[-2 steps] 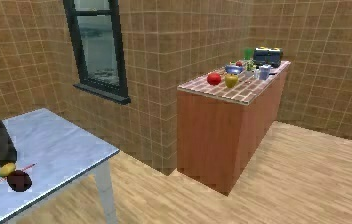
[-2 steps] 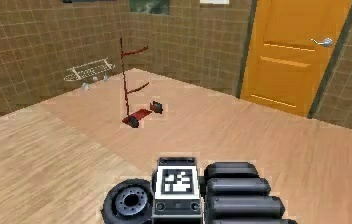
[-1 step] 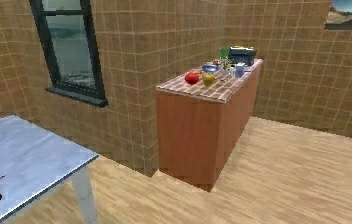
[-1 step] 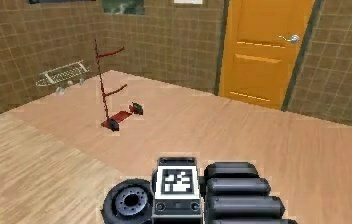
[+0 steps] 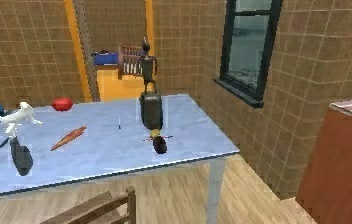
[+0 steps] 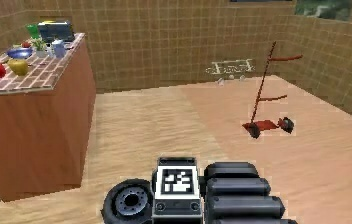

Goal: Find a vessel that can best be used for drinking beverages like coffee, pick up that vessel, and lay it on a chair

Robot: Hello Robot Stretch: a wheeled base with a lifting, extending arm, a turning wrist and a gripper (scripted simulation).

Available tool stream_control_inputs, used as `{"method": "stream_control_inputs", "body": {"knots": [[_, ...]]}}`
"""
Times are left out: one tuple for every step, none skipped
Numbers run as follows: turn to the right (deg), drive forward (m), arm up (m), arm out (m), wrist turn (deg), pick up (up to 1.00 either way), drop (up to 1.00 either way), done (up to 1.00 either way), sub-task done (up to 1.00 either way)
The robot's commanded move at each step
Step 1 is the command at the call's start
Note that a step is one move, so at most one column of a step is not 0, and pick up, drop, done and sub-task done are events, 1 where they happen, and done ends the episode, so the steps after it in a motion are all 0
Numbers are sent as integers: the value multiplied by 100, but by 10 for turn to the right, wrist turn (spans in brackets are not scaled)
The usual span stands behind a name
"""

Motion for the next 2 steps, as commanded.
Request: {"method": "stream_control_inputs", "body": {"knots": [[-450,0,0,0,0,0,0,0,0],[-450,0,0,0,0,0,0,0,0]]}}
